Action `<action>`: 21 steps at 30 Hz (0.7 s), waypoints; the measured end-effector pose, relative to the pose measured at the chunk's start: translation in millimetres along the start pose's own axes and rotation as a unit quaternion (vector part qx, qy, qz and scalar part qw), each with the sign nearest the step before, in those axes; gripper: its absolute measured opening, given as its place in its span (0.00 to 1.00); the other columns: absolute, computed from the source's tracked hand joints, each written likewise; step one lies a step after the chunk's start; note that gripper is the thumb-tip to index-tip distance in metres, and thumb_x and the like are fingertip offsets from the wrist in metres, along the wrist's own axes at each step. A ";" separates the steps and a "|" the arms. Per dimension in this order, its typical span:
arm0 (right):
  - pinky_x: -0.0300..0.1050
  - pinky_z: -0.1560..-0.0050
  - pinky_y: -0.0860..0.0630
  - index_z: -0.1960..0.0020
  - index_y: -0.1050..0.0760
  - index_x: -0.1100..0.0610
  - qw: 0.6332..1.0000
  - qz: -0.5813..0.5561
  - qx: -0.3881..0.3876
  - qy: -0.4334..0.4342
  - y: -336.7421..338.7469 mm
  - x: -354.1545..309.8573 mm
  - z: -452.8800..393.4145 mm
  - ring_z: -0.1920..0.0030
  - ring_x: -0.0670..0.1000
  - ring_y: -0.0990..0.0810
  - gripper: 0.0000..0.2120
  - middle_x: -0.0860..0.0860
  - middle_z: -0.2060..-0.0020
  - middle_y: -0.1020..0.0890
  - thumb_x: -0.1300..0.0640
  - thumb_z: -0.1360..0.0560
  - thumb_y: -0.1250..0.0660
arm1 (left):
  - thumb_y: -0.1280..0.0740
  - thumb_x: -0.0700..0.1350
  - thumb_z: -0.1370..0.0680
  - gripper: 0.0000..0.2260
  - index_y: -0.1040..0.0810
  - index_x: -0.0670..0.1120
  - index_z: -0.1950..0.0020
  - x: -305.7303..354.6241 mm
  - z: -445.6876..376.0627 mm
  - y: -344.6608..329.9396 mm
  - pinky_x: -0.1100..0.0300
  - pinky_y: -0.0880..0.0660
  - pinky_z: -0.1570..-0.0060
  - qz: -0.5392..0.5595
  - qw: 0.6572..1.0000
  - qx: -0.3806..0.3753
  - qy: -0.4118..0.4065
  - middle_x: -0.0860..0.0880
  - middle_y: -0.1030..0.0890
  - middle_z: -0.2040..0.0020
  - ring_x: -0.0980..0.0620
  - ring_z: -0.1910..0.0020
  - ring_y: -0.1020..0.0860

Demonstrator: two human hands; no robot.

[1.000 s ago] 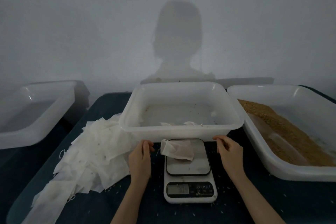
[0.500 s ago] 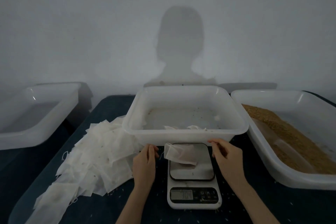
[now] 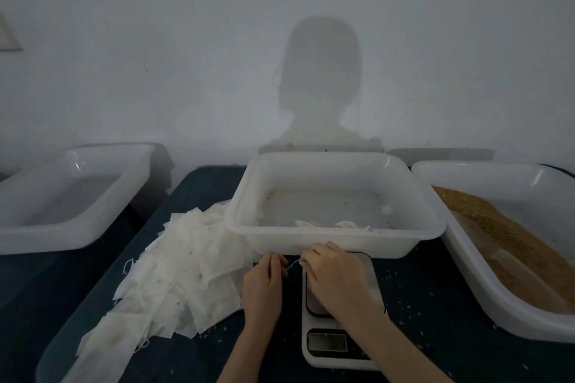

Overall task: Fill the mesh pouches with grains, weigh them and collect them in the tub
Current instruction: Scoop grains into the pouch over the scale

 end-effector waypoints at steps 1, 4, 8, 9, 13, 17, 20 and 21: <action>0.35 0.64 0.24 0.58 0.18 0.50 1.000 -0.017 -0.001 -0.015 2.1 2.4 -2.9 0.61 0.44 0.20 0.03 0.44 0.62 0.18 0.55 0.31 0.25 | 0.42 0.45 0.19 0.15 0.24 0.53 0.63 -0.3 0.0 -0.3 0.60 0.29 0.68 0.000 1.000 -0.001 0.002 0.54 0.22 0.70 0.59 0.68 0.24; 0.33 0.51 0.29 0.47 0.19 0.48 0.992 -0.103 -0.006 -0.077 10.6 20.4 -12.8 0.55 0.41 0.23 0.08 0.42 0.51 0.18 0.53 0.22 0.36 | 0.42 0.44 0.19 0.15 0.24 0.54 0.64 -2.1 -0.2 -1.0 0.63 0.31 0.69 0.008 1.000 0.001 0.012 0.53 0.22 0.70 0.59 0.69 0.25; 0.26 0.63 0.34 0.52 0.19 0.46 0.981 -0.159 0.004 -0.113 35.8 38.3 -43.7 0.68 0.37 0.28 0.05 0.38 0.60 0.21 0.54 0.24 0.33 | 0.42 0.44 0.19 0.15 0.24 0.54 0.64 -1.9 -0.5 -0.1 0.65 0.31 0.69 0.012 1.000 0.003 0.016 0.54 0.22 0.70 0.60 0.68 0.24; 0.26 0.65 0.32 0.55 0.19 0.45 0.975 -0.190 -0.002 -0.117 40.9 41.5 -52.9 0.68 0.37 0.27 0.06 0.36 0.62 0.22 0.55 0.24 0.32 | 0.42 0.44 0.19 0.15 0.24 0.54 0.64 -2.0 -0.9 -0.3 0.64 0.30 0.68 0.008 1.000 0.000 0.016 0.54 0.22 0.70 0.60 0.68 0.24; 0.28 0.64 0.30 0.62 0.22 0.43 0.945 -0.295 0.050 -0.134 58.9 60.0 -85.5 0.68 0.39 0.25 0.12 0.38 0.66 0.21 0.60 0.27 0.29 | 0.43 0.45 0.19 0.15 0.24 0.53 0.63 -2.7 -0.3 -0.8 0.63 0.31 0.70 0.003 1.000 -0.010 0.024 0.54 0.22 0.70 0.60 0.68 0.25; 0.27 0.63 0.31 0.58 0.18 0.48 0.946 -0.263 0.112 -0.155 56.2 84.9 -106.7 0.66 0.39 0.25 0.07 0.40 0.64 0.19 0.60 0.27 0.29 | 0.43 0.45 0.19 0.15 0.23 0.53 0.63 -2.1 1.1 0.3 0.64 0.31 0.69 0.023 0.999 -0.010 0.037 0.53 0.22 0.70 0.59 0.69 0.25; 0.35 0.58 0.28 0.55 0.18 0.49 0.956 -0.216 0.084 -0.181 36.1 101.8 -113.4 0.62 0.43 0.23 0.05 0.46 0.59 0.18 0.59 0.26 0.30 | 0.42 0.45 0.19 0.15 0.23 0.52 0.63 -2.6 1.8 0.5 0.63 0.30 0.69 0.033 0.998 -0.011 0.048 0.53 0.22 0.70 0.59 0.69 0.25; 0.38 0.55 0.27 0.53 0.17 0.51 0.961 -0.200 0.053 -0.185 26.3 105.5 -114.0 0.59 0.45 0.22 0.05 0.47 0.57 0.17 0.59 0.25 0.31 | 0.42 0.45 0.19 0.15 0.23 0.52 0.63 -3.2 1.9 0.7 0.63 0.30 0.69 0.038 0.998 -0.010 0.052 0.53 0.22 0.70 0.59 0.69 0.25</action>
Point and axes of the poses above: each hand's wrist, its own z-axis away from the middle knuckle, its own y-axis out of the back of the hand, x = y × z, the point moved 6 cm from there along -z, towards the middle knuckle
